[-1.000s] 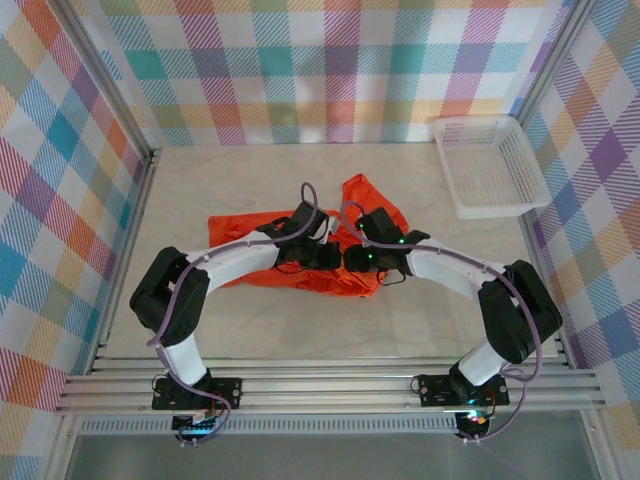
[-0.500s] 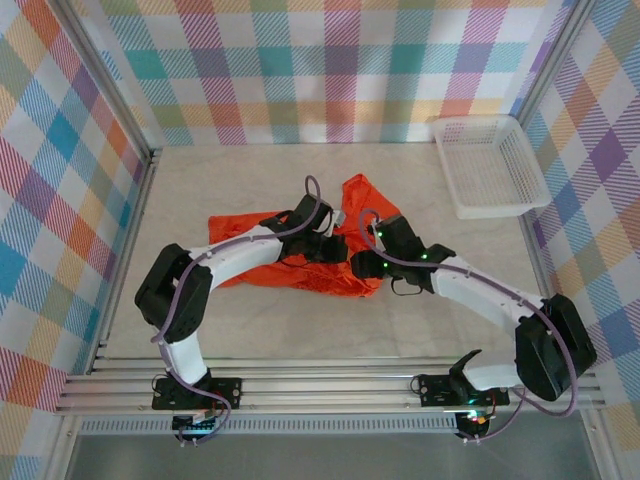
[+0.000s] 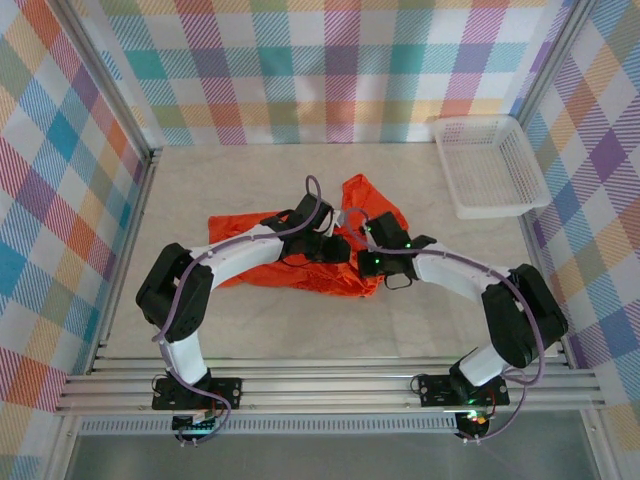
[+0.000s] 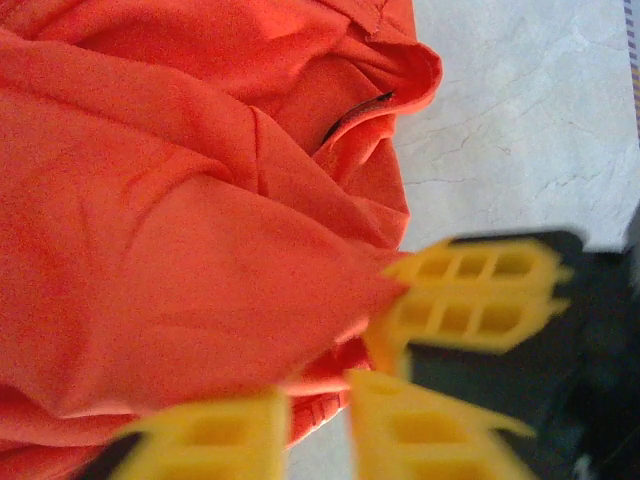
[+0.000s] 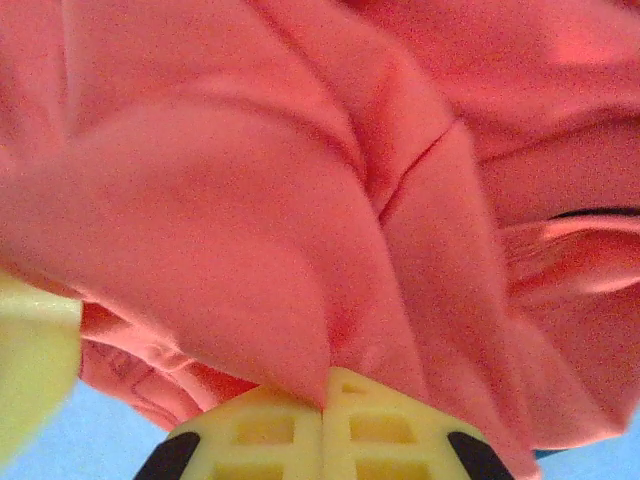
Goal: Fold the inside-out t-shirt
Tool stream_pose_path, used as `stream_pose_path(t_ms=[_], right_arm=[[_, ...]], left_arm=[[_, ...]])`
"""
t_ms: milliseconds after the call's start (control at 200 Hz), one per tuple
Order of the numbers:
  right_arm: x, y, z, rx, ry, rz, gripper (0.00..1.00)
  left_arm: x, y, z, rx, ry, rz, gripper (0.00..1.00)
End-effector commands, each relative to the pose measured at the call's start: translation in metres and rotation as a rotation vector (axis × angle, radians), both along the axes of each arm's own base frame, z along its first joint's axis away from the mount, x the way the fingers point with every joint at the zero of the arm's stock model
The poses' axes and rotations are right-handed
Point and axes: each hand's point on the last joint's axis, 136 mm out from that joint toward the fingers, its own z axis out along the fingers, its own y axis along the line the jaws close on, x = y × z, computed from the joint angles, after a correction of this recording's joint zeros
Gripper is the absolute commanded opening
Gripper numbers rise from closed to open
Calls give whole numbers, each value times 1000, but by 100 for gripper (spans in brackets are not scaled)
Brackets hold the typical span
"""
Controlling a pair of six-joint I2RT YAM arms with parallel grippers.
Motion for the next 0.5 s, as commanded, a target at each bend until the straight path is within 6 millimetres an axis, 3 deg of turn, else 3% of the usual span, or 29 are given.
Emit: stream_pose_path(t_ms=[0, 110, 435, 495], right_arm=[[23, -8, 41, 104, -64, -38, 0], [23, -8, 51, 174, -23, -19, 0], [17, -4, 55, 341, 53, 16, 0], [20, -9, 53, 345, 60, 10, 0]], left_arm=[[1, 4, 13, -10, -23, 6, 47], [4, -1, 5, -33, -26, 9, 53], [24, -11, -47, 36, 32, 28, 56], [28, -10, -53, 67, 29, 28, 47]])
